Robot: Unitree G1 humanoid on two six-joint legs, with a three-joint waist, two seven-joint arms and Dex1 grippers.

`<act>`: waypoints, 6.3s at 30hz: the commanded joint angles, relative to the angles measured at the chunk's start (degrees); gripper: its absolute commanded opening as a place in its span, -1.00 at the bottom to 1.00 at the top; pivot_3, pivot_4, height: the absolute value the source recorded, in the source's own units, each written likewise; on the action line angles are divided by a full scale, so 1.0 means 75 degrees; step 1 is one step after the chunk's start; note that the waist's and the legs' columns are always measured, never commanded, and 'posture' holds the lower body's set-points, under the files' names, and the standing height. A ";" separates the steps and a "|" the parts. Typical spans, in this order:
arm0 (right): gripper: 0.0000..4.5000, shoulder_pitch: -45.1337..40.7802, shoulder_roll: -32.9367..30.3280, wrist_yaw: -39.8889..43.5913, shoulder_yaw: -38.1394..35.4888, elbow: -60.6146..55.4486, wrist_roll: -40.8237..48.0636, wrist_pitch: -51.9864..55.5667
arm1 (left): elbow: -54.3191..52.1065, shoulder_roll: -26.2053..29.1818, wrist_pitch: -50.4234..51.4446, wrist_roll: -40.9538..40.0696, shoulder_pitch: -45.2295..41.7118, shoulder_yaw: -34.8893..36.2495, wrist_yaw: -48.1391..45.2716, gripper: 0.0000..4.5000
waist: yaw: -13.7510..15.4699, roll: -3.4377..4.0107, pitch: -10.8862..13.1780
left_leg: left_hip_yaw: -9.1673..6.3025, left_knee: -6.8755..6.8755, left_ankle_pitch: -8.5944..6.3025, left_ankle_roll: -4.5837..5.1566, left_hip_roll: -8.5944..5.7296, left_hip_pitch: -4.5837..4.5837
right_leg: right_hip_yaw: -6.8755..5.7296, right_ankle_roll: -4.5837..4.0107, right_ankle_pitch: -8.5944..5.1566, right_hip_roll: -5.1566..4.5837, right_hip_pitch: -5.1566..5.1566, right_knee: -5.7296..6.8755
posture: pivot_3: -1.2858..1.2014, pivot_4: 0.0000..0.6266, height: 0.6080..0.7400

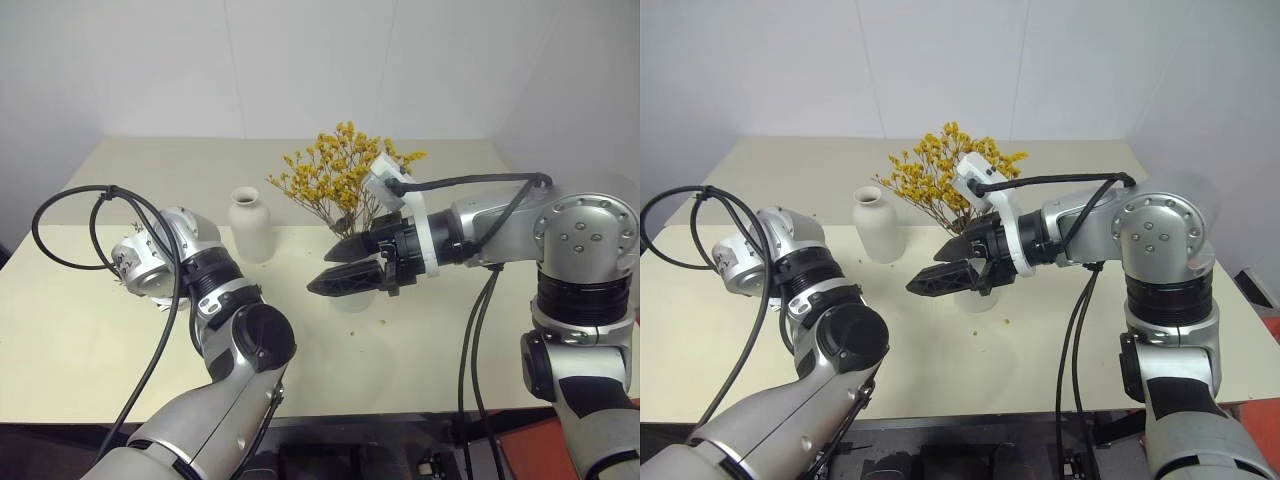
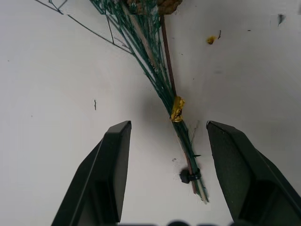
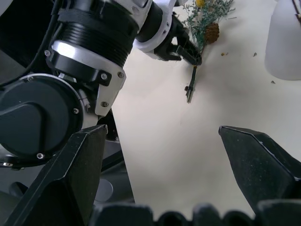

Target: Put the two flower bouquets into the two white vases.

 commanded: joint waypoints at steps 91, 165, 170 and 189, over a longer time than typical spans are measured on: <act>1.00 0.1506 -0.0600 0.0111 0.0363 -0.2158 -0.1414 -0.0896 | 0.1864 0.6089 -0.0674 -0.7014 -0.1048 -0.6589 -0.2253 -0.98 | -0.0007 0.0007 0.0001 | 0.0002 -0.0009 -0.0002 -0.0004 -0.0003 -0.0021 | 0.0009 -0.0004 0.0001 0.0004 -0.0061 0.0035 | 0.03 -0.52 1.00; 1.00 0.2290 0.1837 -0.2705 -0.0726 -0.3503 -0.2174 0.0094 | 0.7265 0.5462 -1.1794 -1.5783 -0.1152 -0.6795 0.0079 -0.98 | 0.0007 -0.0002 -0.0005 | 0.0008 0.0016 0.0001 -0.0001 -0.0005 -0.0020 | 0.0009 -0.0013 0.0003 0.0004 -0.0047 0.0009 | 0.03 -0.52 1.00; 1.00 0.2236 0.1265 -0.2605 -0.0805 -0.3259 -0.1592 0.0094 | 0.7007 0.5285 -1.2416 -1.5666 -0.0823 -0.7071 0.0040 -0.98 | 0.0012 -0.0002 -0.0005 | 0.0008 0.0014 0.0001 -0.0001 -0.0006 -0.0023 | 0.0010 -0.0013 0.0003 0.0004 -0.0047 0.0007 | 0.03 -0.52 1.00; 1.00 0.2315 0.0152 -0.3527 -0.1029 -0.2852 0.0150 0.0094 | 0.6679 0.5064 -1.2871 -1.5806 -0.0193 -0.7201 -0.0018 -0.98 | 0.0019 -0.0002 -0.0005 | 0.0008 0.0016 0.0001 0.0000 -0.0005 -0.0024 | 0.0012 -0.0013 0.0003 0.0003 -0.0046 0.0002 | 0.03 -0.52 1.00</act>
